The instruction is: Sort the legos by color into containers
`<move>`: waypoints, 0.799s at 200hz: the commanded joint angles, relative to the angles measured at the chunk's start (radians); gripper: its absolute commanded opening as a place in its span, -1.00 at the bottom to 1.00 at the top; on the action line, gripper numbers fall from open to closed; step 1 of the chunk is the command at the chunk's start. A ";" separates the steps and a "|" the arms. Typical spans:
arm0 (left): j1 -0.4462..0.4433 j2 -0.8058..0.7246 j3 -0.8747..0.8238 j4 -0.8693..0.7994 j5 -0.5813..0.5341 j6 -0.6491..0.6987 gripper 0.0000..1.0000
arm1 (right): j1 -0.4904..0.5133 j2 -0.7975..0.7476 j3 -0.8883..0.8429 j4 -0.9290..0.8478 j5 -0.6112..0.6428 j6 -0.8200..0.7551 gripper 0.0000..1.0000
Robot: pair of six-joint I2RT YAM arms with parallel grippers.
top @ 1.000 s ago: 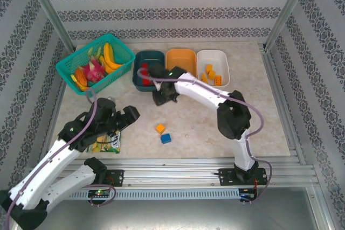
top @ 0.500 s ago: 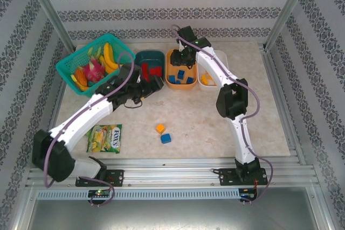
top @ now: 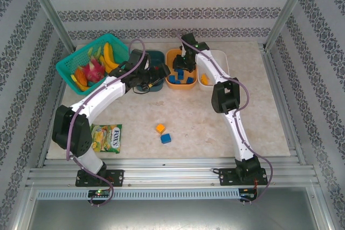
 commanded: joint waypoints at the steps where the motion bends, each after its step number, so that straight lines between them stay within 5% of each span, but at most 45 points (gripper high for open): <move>1: 0.013 0.001 0.024 0.034 0.011 0.026 0.87 | 0.014 0.000 0.018 -0.030 -0.046 0.006 -0.22; 77: 0.013 -0.049 0.012 0.010 -0.008 0.023 0.87 | 0.032 -0.064 -0.011 -0.052 -0.040 0.014 0.19; 120: 0.013 -0.172 -0.036 -0.090 -0.052 0.043 0.87 | 0.046 -0.229 -0.041 -0.038 0.020 -0.008 0.18; 160: 0.013 -0.379 -0.151 -0.207 -0.089 0.044 0.88 | 0.123 -0.480 -0.290 0.021 0.085 -0.076 0.17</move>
